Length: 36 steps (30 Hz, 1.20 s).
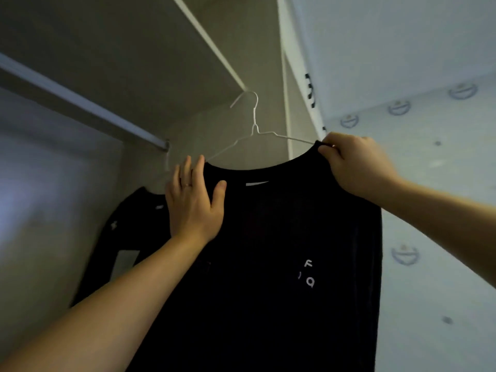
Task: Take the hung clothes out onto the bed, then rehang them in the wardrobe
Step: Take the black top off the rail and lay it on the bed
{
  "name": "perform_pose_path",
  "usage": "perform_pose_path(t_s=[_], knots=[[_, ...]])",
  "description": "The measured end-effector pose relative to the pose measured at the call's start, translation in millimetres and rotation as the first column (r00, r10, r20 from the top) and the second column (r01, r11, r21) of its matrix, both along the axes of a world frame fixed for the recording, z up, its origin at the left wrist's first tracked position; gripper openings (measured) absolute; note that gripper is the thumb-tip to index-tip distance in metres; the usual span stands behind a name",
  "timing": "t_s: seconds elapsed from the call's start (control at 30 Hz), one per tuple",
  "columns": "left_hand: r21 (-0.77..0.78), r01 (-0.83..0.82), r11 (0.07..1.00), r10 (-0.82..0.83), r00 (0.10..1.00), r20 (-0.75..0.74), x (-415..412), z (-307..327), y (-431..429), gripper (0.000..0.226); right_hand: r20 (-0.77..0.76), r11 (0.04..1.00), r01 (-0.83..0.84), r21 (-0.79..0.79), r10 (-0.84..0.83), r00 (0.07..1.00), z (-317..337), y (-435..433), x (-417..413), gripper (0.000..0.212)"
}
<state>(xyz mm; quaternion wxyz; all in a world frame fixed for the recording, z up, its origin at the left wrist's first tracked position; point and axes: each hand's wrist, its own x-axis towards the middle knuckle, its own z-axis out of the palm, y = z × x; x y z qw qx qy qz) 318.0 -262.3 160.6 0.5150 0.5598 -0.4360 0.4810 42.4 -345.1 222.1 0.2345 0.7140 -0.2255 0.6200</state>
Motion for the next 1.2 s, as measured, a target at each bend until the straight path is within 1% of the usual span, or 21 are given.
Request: perform_pose_path(t_s=[0.07,0.17,0.27,0.33,0.37,0.43,0.53,0.63,0.7,0.77,0.87,1.0,1.07,1.2], knots=[[0.012,0.062,0.998,-0.062,0.997,0.036,-37.7,1.1,-18.5,0.074,0.029,0.994,0.100,-0.034,-0.099,0.995,-1.4,-5.9,-46.7,0.022],[0.034,0.161,0.986,-0.163,0.981,0.106,-102.3,0.3,-44.5,0.068,0.081,0.971,0.236,-0.040,-0.232,0.969,-7.7,-9.9,-118.6,0.025],[0.041,0.268,0.963,-0.271,0.948,0.165,-168.1,-2.2,-65.7,0.063,0.110,0.932,0.362,-0.023,-0.357,0.928,-18.1,-10.4,-189.4,0.027],[0.046,0.372,0.927,-0.374,0.911,0.176,-216.0,-4.7,-80.7,0.062,0.113,0.901,0.433,-0.007,-0.429,0.896,-27.2,-7.8,-240.0,0.027],[0.058,0.428,0.902,-0.432,0.888,0.160,-239.2,-7.2,-87.7,0.061,0.110,0.885,0.465,0.002,-0.462,0.880,-32.1,-6.5,-264.4,0.027],[0.111,0.552,0.826,-0.561,0.824,0.081,-290.6,-14.6,-103.0,0.059,0.099,0.846,0.533,0.012,-0.532,0.841,-43.1,-2.3,-318.9,0.027],[0.182,0.672,0.717,-0.683,0.730,-0.007,-361.6,-35.5,-130.1,0.054,0.080,0.775,0.631,0.027,-0.631,0.772,-64.4,6.7,-396.3,0.027],[0.213,0.793,0.571,-0.796,0.598,-0.095,-431.1,-65.5,-159.5,0.036,0.060,0.706,0.705,0.064,-0.708,0.703,-90.8,21.0,-464.9,0.027],[0.229,0.847,0.479,-0.842,0.518,-0.154,-476.1,-86.7,-174.6,0.025,0.042,0.673,0.735,0.090,-0.739,0.672,-111.8,30.4,-505.9,0.027],[0.261,0.876,0.406,-0.869,0.458,-0.187,-517.8,-108.4,-185.9,0.019,0.011,0.654,0.747,0.121,-0.753,0.658,-136.8,38.8,-542.4,0.028],[0.301,0.896,0.326,-0.896,0.395,-0.204,-571.5,-144.5,-204.1,0.016,-0.022,0.640,0.745,0.189,-0.755,0.655,-179.1,50.5,-588.4,0.021],[0.354,0.911,0.212,-0.922,0.307,-0.236,-626.0,-203.6,-232.6,0.015,-0.028,0.617,0.723,0.310,-0.754,0.656,-245.8,54.1,-630.1,0.013],[0.394,0.905,0.160,-0.921,0.281,-0.270,-649.2,-238.2,-248.4,0.014,-0.041,0.598,0.705,0.382,-0.751,0.659,-286.8,45.4,-649.5,0.012],[0.497,0.864,0.084,-0.907,0.273,-0.321,-683.5,-311.5,-295.2,0.016,-0.076,0.522,0.661,0.540,-0.752,0.655,-367.6,17.1,-679.3,0.011]])
